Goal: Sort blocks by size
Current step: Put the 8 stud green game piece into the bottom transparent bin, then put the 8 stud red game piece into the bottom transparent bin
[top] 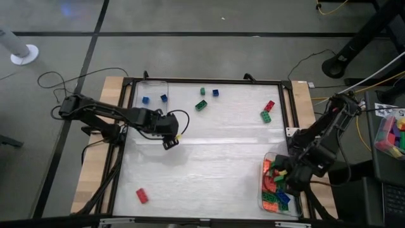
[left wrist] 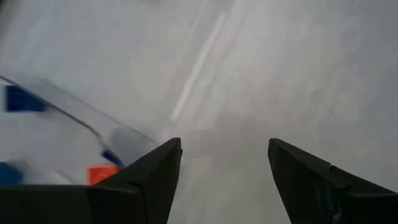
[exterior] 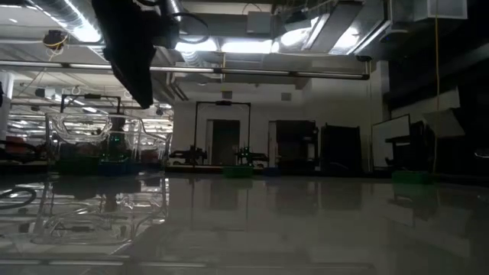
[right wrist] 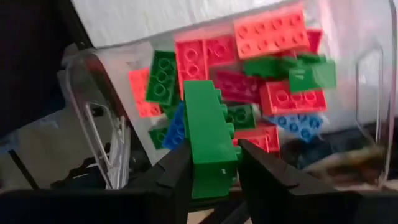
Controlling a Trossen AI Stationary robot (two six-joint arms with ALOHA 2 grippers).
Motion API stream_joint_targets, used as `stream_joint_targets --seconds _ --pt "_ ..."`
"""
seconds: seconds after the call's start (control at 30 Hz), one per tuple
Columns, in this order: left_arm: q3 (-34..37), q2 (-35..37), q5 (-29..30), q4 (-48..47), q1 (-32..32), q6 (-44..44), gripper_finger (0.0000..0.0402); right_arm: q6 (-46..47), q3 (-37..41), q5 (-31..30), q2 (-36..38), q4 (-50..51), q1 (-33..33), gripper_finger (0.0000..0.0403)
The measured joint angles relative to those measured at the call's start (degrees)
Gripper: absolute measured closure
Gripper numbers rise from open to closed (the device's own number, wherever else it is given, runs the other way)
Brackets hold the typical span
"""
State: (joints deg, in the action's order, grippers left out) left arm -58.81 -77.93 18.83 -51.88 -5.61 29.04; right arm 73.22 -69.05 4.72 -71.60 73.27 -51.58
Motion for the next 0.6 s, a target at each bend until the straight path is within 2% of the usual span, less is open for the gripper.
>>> stream_joint_targets --seconds 0.17,0.33,0.5,0.6 --pt "0.0 0.0 -1.1 0.0 -3.4 3.2 0.0172 5.3 0.1 0.0 -0.2 0.5 -3.3 0.0259" --pt "0.0 0.0 -1.1 0.0 -6.2 5.5 0.0172 11.8 0.1 -0.9 -0.3 2.2 -3.7 0.0245" --pt "0.0 0.0 -1.1 0.1 -7.9 7.4 0.0172 12.4 0.1 -1.6 -1.3 5.8 -3.5 0.0230" --pt "0.0 0.0 -0.7 1.0 -8.4 9.3 0.0172 12.5 0.2 -4.9 -3.3 10.4 -3.6 0.0220"
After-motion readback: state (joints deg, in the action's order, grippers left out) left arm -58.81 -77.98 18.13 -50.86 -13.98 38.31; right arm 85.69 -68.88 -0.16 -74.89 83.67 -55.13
